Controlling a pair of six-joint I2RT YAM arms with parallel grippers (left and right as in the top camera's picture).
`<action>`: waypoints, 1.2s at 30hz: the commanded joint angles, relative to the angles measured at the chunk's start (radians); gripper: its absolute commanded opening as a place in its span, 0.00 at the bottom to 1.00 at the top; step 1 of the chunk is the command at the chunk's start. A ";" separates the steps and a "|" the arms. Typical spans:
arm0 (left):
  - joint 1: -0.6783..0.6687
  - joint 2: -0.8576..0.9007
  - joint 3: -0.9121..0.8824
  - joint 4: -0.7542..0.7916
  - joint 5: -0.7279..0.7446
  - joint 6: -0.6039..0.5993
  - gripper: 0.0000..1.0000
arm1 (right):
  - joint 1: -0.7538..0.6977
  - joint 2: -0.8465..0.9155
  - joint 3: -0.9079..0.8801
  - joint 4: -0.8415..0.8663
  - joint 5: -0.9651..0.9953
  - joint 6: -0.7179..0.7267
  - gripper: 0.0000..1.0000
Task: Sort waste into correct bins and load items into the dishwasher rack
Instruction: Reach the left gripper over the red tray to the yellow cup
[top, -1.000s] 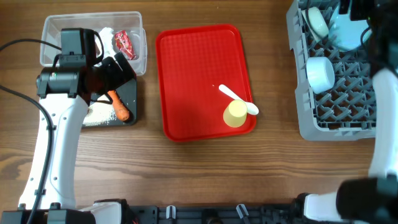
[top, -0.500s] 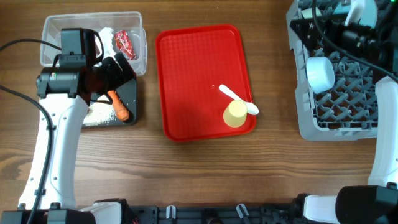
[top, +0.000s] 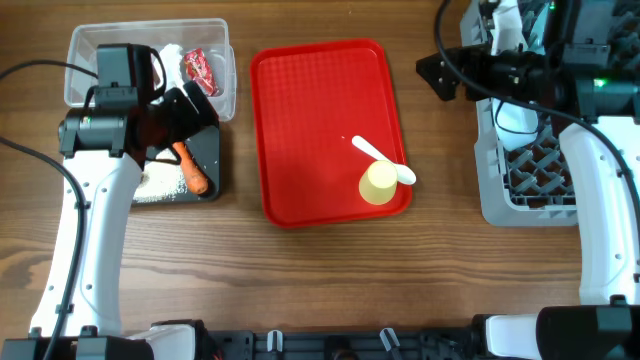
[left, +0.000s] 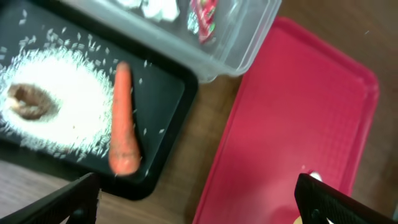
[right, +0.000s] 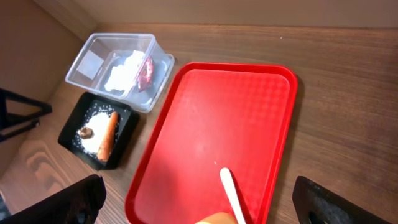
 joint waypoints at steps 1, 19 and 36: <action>-0.004 0.005 0.012 0.033 0.008 -0.014 1.00 | -0.031 0.014 -0.010 -0.009 0.041 0.008 0.99; -0.502 0.152 0.012 0.361 0.296 0.026 1.00 | -0.304 0.014 -0.010 -0.018 0.153 0.138 1.00; -0.779 0.544 0.229 0.222 0.104 0.242 0.99 | -0.308 0.014 -0.010 -0.048 0.153 0.154 1.00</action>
